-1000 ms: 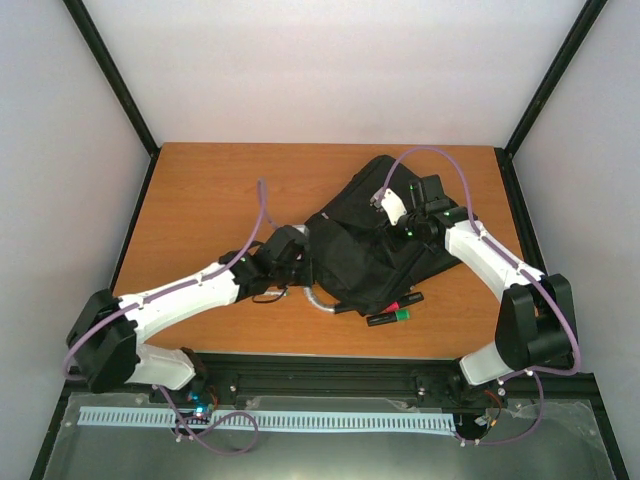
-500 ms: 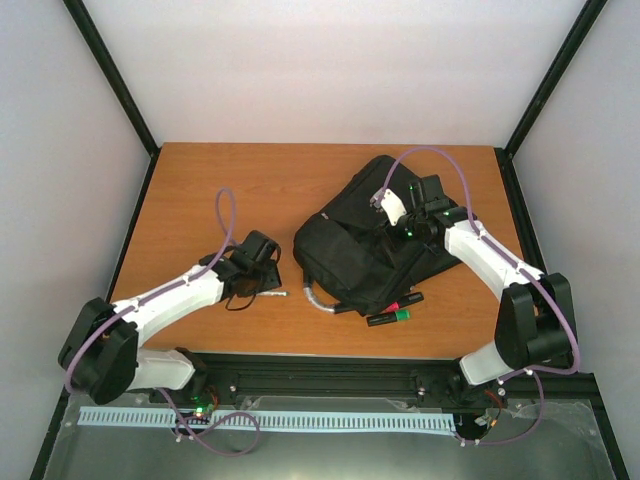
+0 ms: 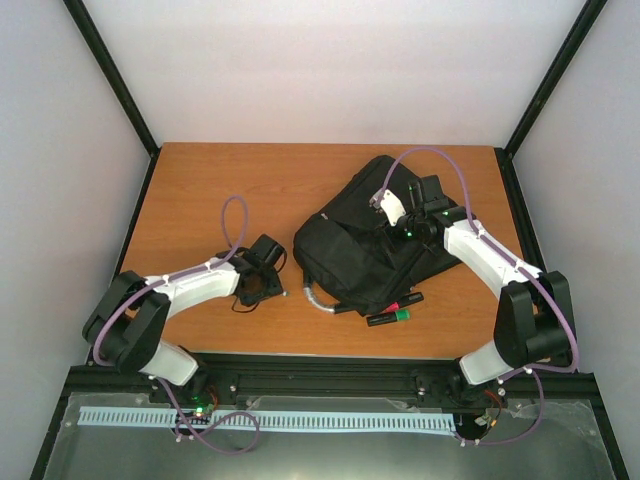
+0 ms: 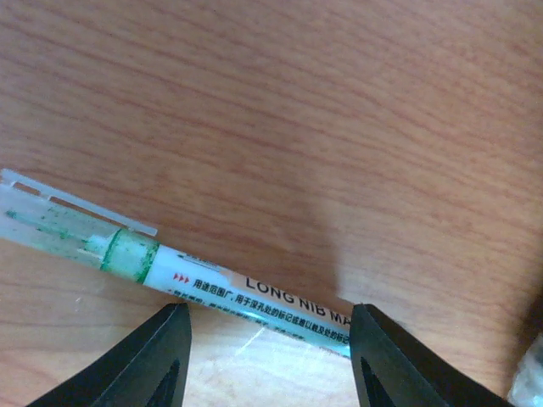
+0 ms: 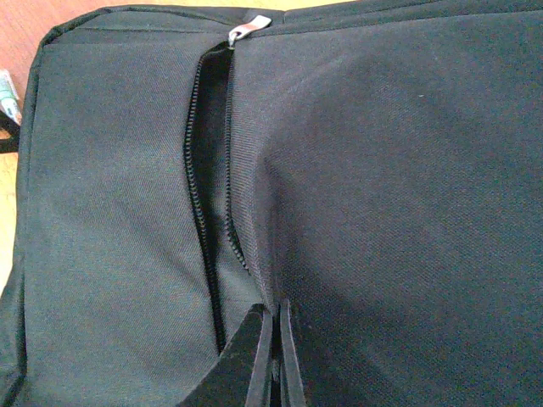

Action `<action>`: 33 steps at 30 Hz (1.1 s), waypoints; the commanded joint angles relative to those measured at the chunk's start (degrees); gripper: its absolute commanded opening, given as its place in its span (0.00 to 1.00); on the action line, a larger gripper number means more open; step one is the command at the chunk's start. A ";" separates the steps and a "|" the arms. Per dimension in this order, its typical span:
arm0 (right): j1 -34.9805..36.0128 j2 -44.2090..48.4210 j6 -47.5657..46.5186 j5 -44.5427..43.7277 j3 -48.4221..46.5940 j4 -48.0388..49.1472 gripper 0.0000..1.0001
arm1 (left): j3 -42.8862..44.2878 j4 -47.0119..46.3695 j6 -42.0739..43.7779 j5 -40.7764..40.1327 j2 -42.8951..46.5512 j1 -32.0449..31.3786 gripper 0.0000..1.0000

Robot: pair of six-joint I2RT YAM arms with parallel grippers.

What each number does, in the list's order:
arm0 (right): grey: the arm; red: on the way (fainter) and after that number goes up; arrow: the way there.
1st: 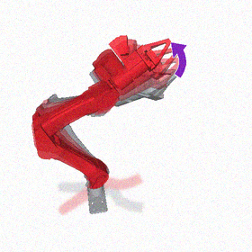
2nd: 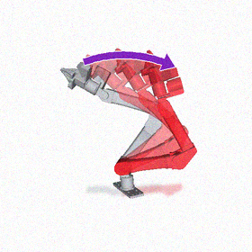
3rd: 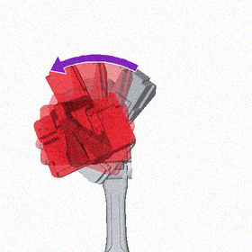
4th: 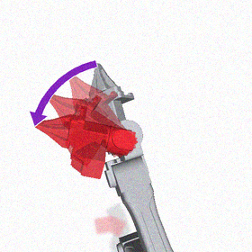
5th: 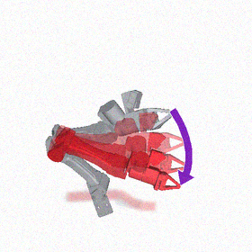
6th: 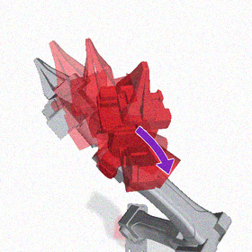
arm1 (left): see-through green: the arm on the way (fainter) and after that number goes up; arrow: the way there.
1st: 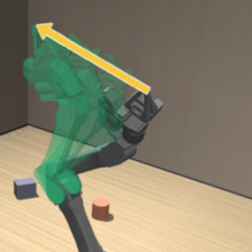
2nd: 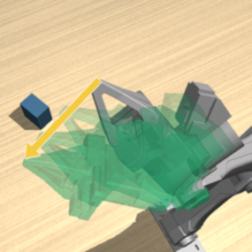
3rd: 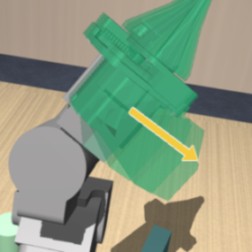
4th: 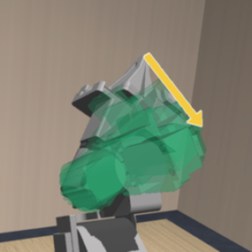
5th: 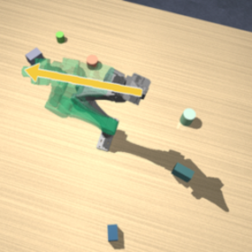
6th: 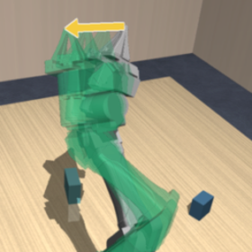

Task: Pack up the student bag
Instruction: Pick up the stationery from the center of the board.

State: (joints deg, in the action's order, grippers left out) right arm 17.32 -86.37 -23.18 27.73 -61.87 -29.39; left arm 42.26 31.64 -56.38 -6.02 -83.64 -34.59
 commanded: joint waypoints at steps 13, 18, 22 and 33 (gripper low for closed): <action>-0.29 -0.83 -1.14 0.14 -0.44 0.68 0.03 | 8.73 1.40 4.46 -0.10 -11.45 1.28 0.31; -0.36 -0.82 -1.16 0.30 -0.43 0.64 0.03 | 10.17 2.28 8.36 2.31 -12.04 1.23 0.13; -0.36 -0.80 -1.03 0.39 -0.38 0.62 0.03 | 10.08 3.70 11.62 5.89 -10.03 1.27 0.08; -0.36 -0.82 -0.99 0.58 -0.39 0.58 0.03 | 4.64 14.12 19.94 15.34 -2.11 -1.19 0.07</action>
State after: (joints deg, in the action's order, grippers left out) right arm 17.32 -86.70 -23.57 27.90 -61.87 -29.58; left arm 48.31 38.63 -40.53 5.76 -88.01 -34.57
